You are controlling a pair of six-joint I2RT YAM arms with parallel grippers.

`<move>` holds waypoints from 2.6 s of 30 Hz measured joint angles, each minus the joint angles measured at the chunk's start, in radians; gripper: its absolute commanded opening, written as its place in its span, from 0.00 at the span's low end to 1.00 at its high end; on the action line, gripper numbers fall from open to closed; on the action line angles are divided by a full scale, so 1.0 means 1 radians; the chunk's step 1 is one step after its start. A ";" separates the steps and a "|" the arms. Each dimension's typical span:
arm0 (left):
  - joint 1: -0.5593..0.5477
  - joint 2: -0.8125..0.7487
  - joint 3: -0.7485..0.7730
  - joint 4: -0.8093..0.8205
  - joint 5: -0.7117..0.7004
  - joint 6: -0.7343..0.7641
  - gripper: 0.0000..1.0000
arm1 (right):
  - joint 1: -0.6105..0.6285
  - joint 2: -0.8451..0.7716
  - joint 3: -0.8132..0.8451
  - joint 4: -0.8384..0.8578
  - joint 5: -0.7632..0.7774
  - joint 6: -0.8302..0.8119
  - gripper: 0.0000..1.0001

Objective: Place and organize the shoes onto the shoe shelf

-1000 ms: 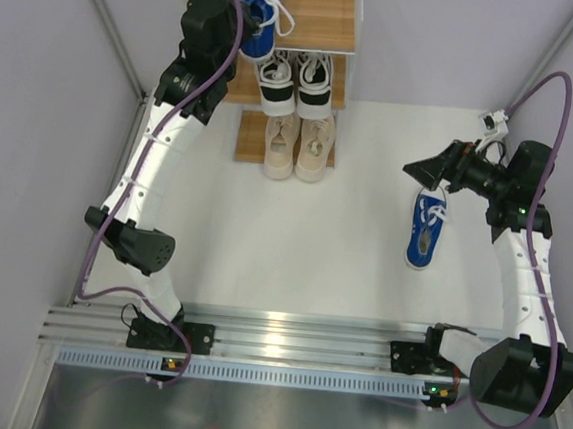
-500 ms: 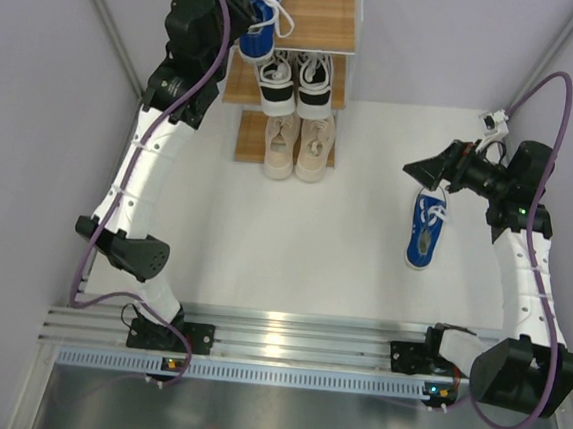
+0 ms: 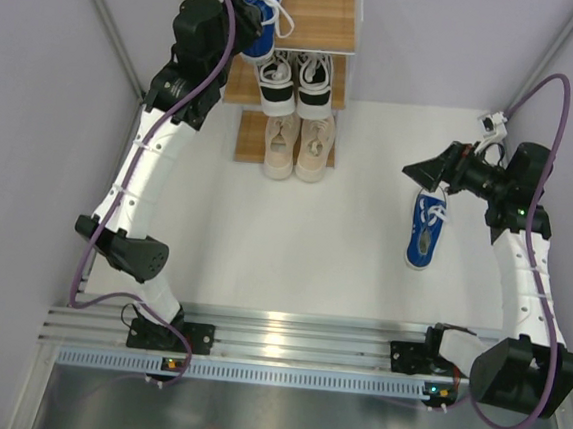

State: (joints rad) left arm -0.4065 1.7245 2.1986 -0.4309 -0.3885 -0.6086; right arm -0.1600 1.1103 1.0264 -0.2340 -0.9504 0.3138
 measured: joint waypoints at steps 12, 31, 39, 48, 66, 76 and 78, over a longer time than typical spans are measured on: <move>0.011 0.000 -0.002 -0.019 0.023 -0.003 0.35 | 0.000 -0.004 0.000 0.001 0.000 0.002 0.99; 0.029 -0.002 0.008 -0.014 0.085 -0.009 0.65 | -0.002 -0.005 0.005 -0.077 0.028 -0.093 0.99; 0.037 -0.101 -0.053 -0.001 0.140 0.023 0.81 | -0.012 -0.009 0.023 -0.297 0.200 -0.389 0.99; 0.050 -0.529 -0.592 0.091 0.249 0.110 0.85 | -0.060 0.053 0.014 -0.459 0.396 -0.587 0.93; 0.051 -1.067 -1.550 0.198 0.421 -0.248 0.85 | -0.018 0.325 -0.097 -0.444 0.685 -0.621 0.60; 0.051 -0.884 -1.707 0.467 0.644 -0.468 0.87 | 0.014 0.423 -0.076 -0.402 0.661 -0.602 0.00; 0.040 -0.813 -1.726 0.517 0.684 -0.498 0.88 | 0.016 0.396 -0.077 -0.406 0.579 -0.634 0.00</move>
State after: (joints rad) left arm -0.3660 0.9115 0.4725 0.0856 0.2951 -1.1069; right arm -0.1436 1.5063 0.9493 -0.6403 -0.3714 -0.3206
